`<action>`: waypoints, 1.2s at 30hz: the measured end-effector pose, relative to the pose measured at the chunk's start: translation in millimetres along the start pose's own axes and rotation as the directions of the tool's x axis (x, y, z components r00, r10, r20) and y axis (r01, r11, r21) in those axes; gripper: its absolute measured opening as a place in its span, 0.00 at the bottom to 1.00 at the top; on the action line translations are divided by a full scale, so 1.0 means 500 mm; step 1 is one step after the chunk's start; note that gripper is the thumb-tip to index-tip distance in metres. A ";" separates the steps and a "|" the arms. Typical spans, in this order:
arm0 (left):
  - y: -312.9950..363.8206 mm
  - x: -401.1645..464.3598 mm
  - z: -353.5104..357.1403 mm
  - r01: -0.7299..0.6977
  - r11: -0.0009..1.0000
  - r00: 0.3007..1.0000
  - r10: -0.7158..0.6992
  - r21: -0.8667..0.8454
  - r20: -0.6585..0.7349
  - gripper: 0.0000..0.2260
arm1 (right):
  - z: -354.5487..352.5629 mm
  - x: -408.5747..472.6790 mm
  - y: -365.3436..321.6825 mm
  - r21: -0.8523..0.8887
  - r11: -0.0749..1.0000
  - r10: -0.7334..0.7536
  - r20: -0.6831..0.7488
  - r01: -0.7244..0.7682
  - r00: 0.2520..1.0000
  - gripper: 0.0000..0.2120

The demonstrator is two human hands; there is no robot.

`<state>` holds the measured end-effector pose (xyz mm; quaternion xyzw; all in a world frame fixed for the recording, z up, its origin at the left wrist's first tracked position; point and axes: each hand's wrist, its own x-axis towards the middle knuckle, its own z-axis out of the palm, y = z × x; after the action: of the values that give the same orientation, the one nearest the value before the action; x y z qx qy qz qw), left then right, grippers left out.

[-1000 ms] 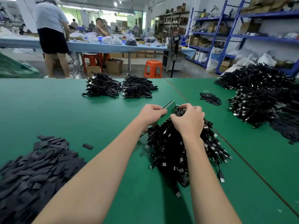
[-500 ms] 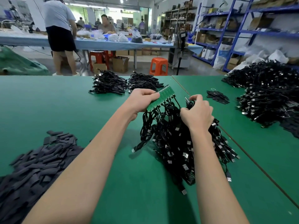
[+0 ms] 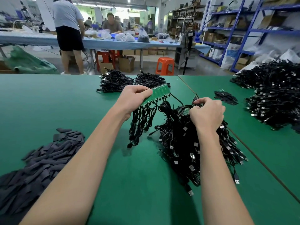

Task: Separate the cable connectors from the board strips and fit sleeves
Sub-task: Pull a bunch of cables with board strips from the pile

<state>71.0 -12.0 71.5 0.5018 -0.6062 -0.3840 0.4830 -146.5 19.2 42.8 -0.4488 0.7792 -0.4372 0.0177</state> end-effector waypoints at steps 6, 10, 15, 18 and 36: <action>0.011 -0.011 -0.007 -0.091 0.996 0.982 0.089 0.009 0.165 0.07 | -0.004 0.005 -0.012 -0.092 0.991 -0.069 0.234 0.093 0.970 0.24; 0.002 -0.020 -0.029 -0.093 0.991 0.950 0.060 0.093 0.307 0.07 | -0.005 0.021 -0.018 -0.106 0.989 -0.062 0.314 0.100 0.947 0.24; -0.034 -0.018 -0.025 -0.001 0.997 1.000 -0.001 0.074 0.018 0.06 | -0.004 0.017 -0.003 0.060 0.995 -0.085 0.156 0.076 0.984 0.17; -0.044 -0.012 -0.040 0.034 0.999 0.989 -0.032 0.009 -0.144 0.06 | -0.011 0.016 0.009 0.164 0.986 -0.031 -0.065 0.041 0.997 0.16; -0.085 -0.084 -0.101 0.216 0.976 0.959 -0.217 -0.026 -0.183 0.09 | 0.144 -0.239 -0.114 0.620 0.750 -0.617 0.532 0.230 0.580 0.34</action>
<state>131.3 21.7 34.6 0.5972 -0.4993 -0.3881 0.4934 -6.0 44.4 -5.3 -0.7400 0.4361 -0.4003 0.3194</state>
